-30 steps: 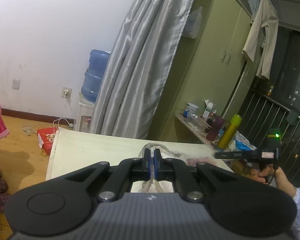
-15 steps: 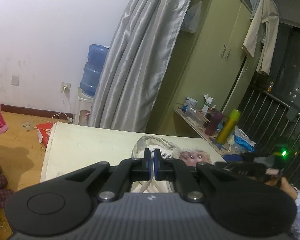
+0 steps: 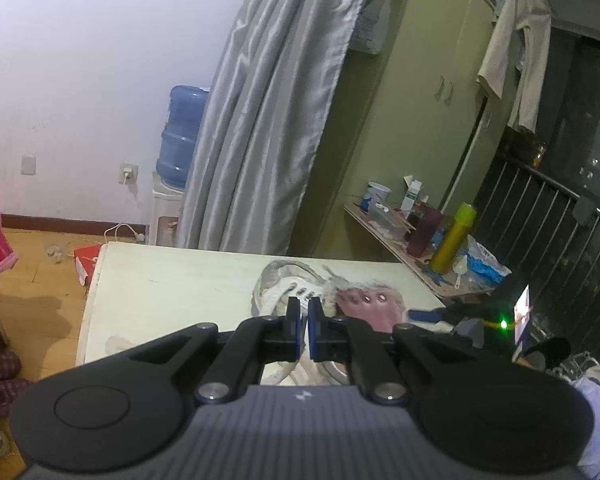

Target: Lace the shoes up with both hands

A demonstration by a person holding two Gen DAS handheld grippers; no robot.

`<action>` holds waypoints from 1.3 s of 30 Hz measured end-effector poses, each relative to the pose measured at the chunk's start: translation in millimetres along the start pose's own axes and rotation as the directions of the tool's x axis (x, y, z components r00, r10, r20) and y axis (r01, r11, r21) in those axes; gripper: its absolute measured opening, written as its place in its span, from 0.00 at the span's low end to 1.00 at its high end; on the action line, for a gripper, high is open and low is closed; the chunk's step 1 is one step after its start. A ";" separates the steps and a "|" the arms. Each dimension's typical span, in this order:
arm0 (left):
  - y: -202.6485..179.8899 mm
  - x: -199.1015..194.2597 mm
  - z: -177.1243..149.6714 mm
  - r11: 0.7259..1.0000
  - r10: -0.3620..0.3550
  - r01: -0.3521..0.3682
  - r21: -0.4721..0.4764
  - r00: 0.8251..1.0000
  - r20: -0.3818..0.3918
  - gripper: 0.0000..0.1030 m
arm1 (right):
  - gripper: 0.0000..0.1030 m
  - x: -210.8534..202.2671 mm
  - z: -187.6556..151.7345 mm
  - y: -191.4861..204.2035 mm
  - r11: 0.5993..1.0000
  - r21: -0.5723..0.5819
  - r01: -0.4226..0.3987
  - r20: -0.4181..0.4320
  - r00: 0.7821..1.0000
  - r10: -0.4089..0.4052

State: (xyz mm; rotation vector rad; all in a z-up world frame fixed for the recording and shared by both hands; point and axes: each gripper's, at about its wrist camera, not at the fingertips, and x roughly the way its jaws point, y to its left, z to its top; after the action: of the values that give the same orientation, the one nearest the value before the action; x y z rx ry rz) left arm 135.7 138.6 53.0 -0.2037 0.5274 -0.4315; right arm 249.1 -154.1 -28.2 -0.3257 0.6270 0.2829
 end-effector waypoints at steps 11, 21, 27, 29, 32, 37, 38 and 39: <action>-0.4 3.5 6.4 1.000 0.023 -0.023 0.016 1.000 0.009 0.04 | 0.43 -38.8 -56.8 -131.6 0.887 0.379 0.264 -0.101 0.965 -0.243; 21.5 61.7 7.9 0.994 0.100 -0.104 -0.025 0.988 -0.116 0.16 | 0.59 -92.4 -6.0 -61.2 0.930 0.340 -0.137 0.169 0.982 0.083; 16.2 54.8 -15.6 0.976 0.089 -0.043 0.213 0.973 -0.213 0.31 | 0.59 -84.5 30.9 -20.4 0.925 0.272 -0.266 0.226 0.952 0.207; 4.2 53.9 -29.7 0.934 0.074 0.026 0.356 0.961 -0.266 0.31 | 0.59 -78.5 40.1 -9.3 0.931 0.237 -0.276 0.225 0.948 0.224; -13.6 59.3 -52.1 0.841 0.075 0.092 0.534 0.956 -0.283 0.34 | 0.59 -64.9 52.0 2.8 0.937 0.208 -0.281 0.209 0.949 0.238; -1.8 81.8 -57.4 0.806 -0.025 0.224 0.548 0.937 -0.347 0.38 | 0.59 -57.2 62.7 20.8 0.945 0.189 -0.265 0.199 0.953 0.227; 2.2 86.1 -56.5 0.799 -0.045 0.249 0.547 0.932 -0.359 0.41 | 0.59 -58.0 64.2 23.3 0.949 0.182 -0.258 0.196 0.955 0.223; 6.0 89.5 -55.0 0.792 -0.062 0.271 0.547 0.927 -0.370 0.43 | 0.59 -61.8 62.3 25.6 0.952 0.174 -0.251 0.191 0.957 0.218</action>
State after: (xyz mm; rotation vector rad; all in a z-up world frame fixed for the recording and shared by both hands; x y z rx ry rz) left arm 178.4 99.7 -34.9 0.4442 0.6852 -0.7974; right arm 224.9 -117.0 51.8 -0.0336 0.5202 0.4692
